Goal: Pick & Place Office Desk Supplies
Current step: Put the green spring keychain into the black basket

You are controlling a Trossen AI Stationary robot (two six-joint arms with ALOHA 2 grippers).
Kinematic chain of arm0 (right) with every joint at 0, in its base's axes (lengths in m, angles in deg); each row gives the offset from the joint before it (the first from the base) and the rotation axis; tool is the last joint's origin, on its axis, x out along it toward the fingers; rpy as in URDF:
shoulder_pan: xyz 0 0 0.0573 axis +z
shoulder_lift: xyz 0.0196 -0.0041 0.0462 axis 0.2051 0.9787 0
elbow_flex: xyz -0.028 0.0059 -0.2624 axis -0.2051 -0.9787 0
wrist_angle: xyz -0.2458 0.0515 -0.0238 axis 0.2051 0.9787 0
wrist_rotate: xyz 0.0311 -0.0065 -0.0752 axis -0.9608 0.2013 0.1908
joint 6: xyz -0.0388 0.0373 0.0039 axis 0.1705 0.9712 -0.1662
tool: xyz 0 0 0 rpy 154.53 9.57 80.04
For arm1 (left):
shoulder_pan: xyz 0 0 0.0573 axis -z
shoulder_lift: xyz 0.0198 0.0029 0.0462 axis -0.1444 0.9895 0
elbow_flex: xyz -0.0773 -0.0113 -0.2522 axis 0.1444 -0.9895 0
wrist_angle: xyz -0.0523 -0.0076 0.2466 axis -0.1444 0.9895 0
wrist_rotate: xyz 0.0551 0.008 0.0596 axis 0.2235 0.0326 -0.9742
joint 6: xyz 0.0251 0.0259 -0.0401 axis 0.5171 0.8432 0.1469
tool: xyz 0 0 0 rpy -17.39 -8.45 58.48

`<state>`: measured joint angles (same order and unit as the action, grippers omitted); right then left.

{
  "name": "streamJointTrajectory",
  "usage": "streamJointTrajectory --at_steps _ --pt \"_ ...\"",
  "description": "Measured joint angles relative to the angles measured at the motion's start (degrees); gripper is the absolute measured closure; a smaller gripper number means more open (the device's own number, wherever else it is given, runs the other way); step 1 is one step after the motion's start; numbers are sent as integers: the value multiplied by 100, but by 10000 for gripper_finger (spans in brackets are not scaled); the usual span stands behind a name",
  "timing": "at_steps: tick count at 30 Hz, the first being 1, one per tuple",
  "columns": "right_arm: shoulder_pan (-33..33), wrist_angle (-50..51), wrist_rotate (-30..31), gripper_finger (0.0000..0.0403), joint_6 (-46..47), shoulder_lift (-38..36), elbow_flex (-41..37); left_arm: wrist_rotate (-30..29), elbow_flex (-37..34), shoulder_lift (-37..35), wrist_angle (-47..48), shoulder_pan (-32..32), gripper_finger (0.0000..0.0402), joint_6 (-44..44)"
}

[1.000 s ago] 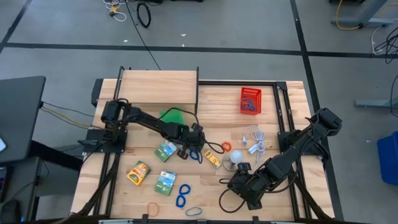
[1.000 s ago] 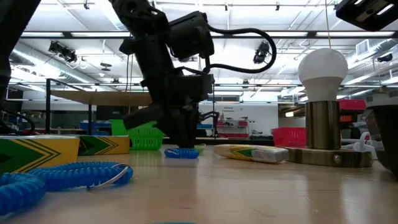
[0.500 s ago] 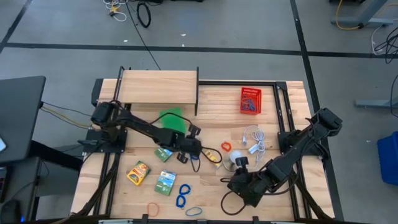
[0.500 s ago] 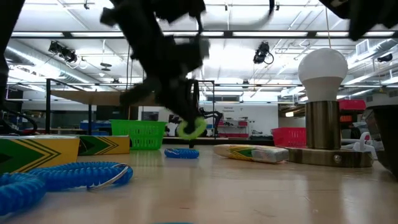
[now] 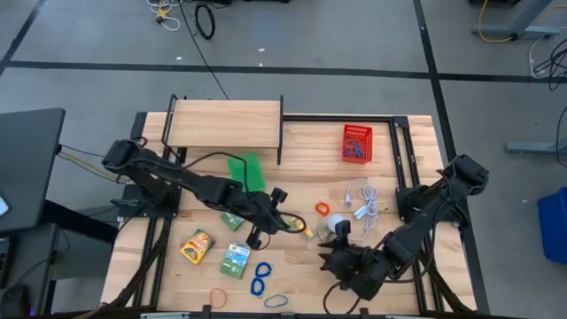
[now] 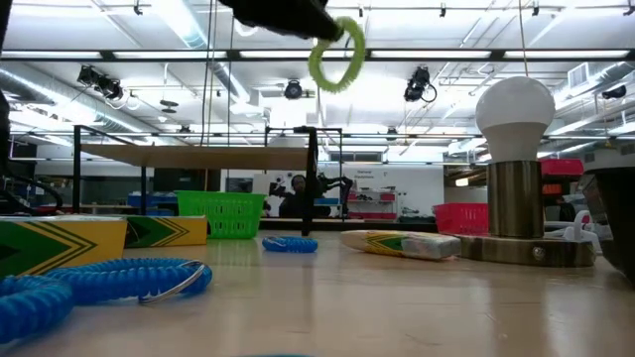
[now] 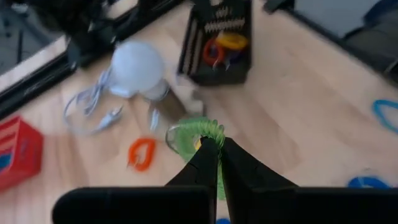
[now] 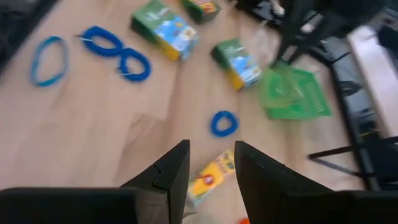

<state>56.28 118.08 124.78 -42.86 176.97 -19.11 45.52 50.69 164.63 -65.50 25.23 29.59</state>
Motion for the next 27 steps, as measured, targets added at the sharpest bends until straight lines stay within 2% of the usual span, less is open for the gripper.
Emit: streamJointTrajectory --at_steps 4,8,12,15,20,27 --pt "-226 -165 139 263 -102 0 -49 297 0 2 31 0 393 30" --pt "-588 -476 81 227 -287 0 -53 491 0 145 -246 -3 393 195" --pt "-959 -1002 -433 184 -716 0 -53 593 2 260 -512 -5 393 345" --pt "-1154 -1263 -1032 166 -967 0 -53 555 0 322 -499 -5 393 422" --pt "-1377 -1348 -1898 170 -1041 0 -53 465 0 327 -521 -9 393 484" --pt "-1498 -1375 -2026 205 -1062 0 -53 413 0 327 -747 -9 393 603"
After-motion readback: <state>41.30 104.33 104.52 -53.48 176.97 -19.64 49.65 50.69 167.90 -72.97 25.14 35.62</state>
